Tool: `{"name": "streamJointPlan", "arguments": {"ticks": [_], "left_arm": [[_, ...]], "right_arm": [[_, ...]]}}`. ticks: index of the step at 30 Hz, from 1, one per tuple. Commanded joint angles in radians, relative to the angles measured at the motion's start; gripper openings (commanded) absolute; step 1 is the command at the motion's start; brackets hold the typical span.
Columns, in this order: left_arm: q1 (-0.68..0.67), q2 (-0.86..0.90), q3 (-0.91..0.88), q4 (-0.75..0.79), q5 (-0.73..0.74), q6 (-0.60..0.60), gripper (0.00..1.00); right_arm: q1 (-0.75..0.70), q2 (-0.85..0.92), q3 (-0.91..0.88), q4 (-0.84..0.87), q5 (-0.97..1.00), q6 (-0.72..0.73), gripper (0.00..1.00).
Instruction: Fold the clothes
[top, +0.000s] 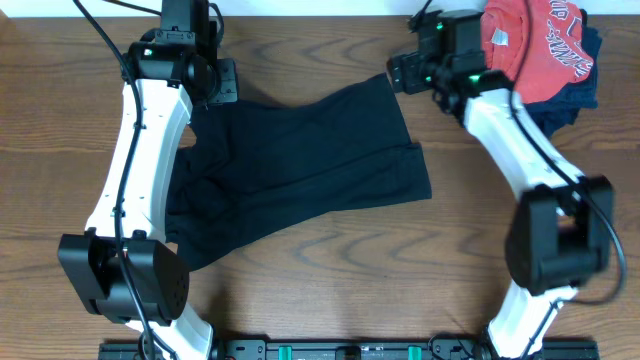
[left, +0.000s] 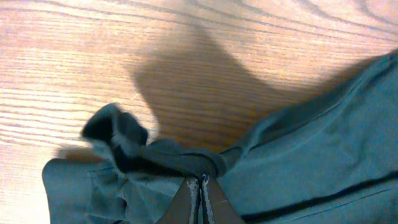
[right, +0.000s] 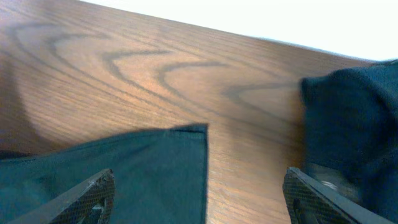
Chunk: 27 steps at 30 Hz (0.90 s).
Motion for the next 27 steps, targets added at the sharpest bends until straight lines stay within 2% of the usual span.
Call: {"name": "streamJointPlan", "arguments": {"ticks": [1,6,9,11,23,27], "left_arm": [[-0.006,0.005,0.002,-0.004,-0.024,-0.025,0.06],[-0.008,0.01,-0.008,-0.009,-0.024,-0.033,0.06],[-0.008,0.01,-0.025,-0.009,-0.025,-0.04,0.06],[-0.008,0.01,-0.033,-0.009,-0.025,-0.041,0.06],[-0.008,0.01,-0.045,-0.013,-0.029,-0.04,0.06],[-0.008,0.01,-0.045,-0.021,-0.029,-0.04,0.06]], "right_arm": [[0.032,0.076,0.024,0.053,-0.005,0.035,0.84],[0.064,0.161,0.033,0.16,0.016,0.035,0.82],[0.078,0.189,0.033,0.195,0.063,0.037,0.72],[0.088,0.214,0.033,0.219,0.108,0.038,0.69],[0.112,0.346,0.033,0.356,0.307,0.074,0.7],[0.112,0.366,0.033,0.394,0.307,0.103,0.71]]}}
